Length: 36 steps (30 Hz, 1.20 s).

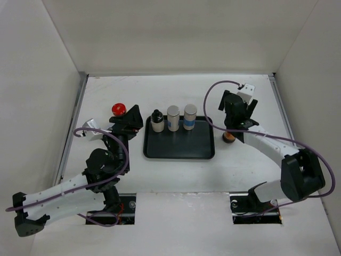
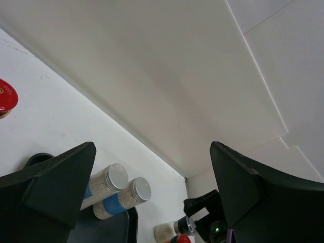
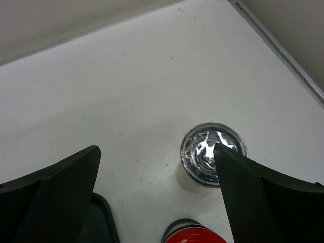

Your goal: Organize the condiment bottles

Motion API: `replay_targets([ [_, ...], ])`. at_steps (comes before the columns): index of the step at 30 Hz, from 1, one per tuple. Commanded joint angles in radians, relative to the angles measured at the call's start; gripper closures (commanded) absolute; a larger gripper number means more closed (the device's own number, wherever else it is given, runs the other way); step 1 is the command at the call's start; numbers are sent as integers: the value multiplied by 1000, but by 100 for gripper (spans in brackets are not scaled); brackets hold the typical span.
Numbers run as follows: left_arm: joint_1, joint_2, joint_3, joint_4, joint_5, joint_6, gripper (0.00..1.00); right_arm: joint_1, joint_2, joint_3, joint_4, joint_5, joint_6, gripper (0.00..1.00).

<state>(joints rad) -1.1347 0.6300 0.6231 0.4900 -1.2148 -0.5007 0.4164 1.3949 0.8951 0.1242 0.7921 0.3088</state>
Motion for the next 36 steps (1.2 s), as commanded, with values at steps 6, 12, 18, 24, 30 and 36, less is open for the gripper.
replay_targets([
  [6, 55, 36, -72, 28, 20, 39, 0, -66, -49, -68, -80, 56, 62, 0],
  [12, 173, 60, -220, 56, 64, 34, 0, -129, -51, -87, -75, -2, 58, 0],
  [18, 293, 126, -321, 165, 199, 16, 0, -166, -21, -55, -51, -102, 53, 0],
  [24, 304, 172, -359, 219, 205, 13, 0, -196, 36, -45, 1, -134, 64, 11],
  [30, 319, 194, -361, 225, 248, 16, 0, -193, 4, -64, 179, -126, 17, 35],
  [36, 329, 230, -373, 274, 276, 14, 0, -155, -48, -41, 302, -77, -108, 37],
])
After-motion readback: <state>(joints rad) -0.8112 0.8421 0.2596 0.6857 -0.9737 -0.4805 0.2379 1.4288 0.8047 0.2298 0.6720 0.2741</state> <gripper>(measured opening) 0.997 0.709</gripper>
